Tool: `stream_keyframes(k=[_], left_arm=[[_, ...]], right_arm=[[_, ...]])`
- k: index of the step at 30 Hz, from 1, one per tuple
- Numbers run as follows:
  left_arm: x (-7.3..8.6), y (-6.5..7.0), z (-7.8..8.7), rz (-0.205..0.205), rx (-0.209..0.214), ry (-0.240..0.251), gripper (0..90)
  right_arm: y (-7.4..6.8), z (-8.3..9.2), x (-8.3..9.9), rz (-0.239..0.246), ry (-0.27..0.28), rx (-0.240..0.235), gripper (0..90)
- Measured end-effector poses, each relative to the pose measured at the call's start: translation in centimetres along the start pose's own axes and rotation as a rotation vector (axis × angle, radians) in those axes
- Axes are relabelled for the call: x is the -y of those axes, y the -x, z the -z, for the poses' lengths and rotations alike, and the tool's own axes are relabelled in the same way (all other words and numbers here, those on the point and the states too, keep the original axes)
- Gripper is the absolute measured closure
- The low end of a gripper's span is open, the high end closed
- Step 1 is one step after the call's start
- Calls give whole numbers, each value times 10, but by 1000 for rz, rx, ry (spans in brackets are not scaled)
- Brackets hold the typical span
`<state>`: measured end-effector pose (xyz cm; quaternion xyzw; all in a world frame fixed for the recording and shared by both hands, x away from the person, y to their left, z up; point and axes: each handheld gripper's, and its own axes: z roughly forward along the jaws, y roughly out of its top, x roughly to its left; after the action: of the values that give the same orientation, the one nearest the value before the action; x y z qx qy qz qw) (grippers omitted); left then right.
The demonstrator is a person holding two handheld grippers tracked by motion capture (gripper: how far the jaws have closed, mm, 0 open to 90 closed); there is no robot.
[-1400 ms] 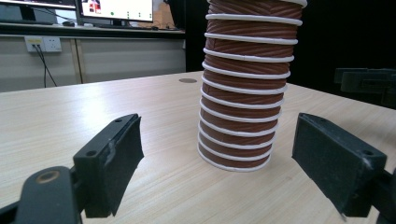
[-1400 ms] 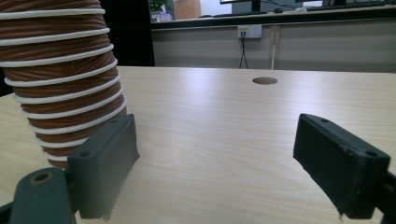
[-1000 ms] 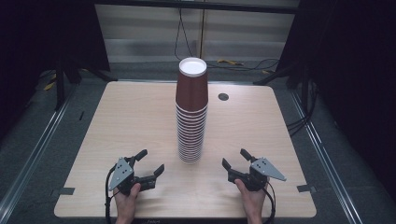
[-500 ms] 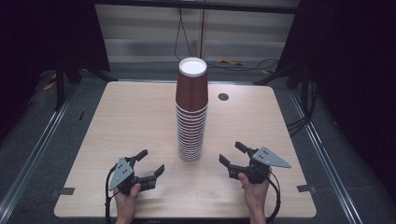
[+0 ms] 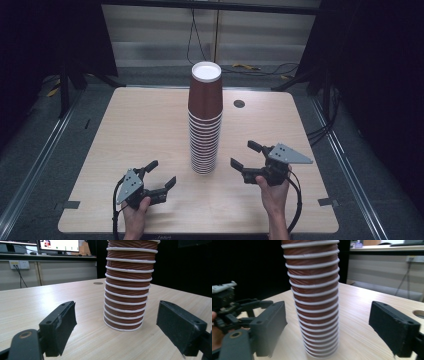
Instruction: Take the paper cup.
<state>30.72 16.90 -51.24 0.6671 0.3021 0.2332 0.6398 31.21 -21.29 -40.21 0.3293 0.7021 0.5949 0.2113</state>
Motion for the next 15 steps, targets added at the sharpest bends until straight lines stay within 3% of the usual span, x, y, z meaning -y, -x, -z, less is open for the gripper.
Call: stream_keyframes(k=[5,15], left_arm=[[0,0,0,-1,0,3,157],[0,0,0,-2,-5,4,157]], right_arm=[[2,-2,-14,13,-14,-21,134],[3,-4,-43,35,15,-64,136]])
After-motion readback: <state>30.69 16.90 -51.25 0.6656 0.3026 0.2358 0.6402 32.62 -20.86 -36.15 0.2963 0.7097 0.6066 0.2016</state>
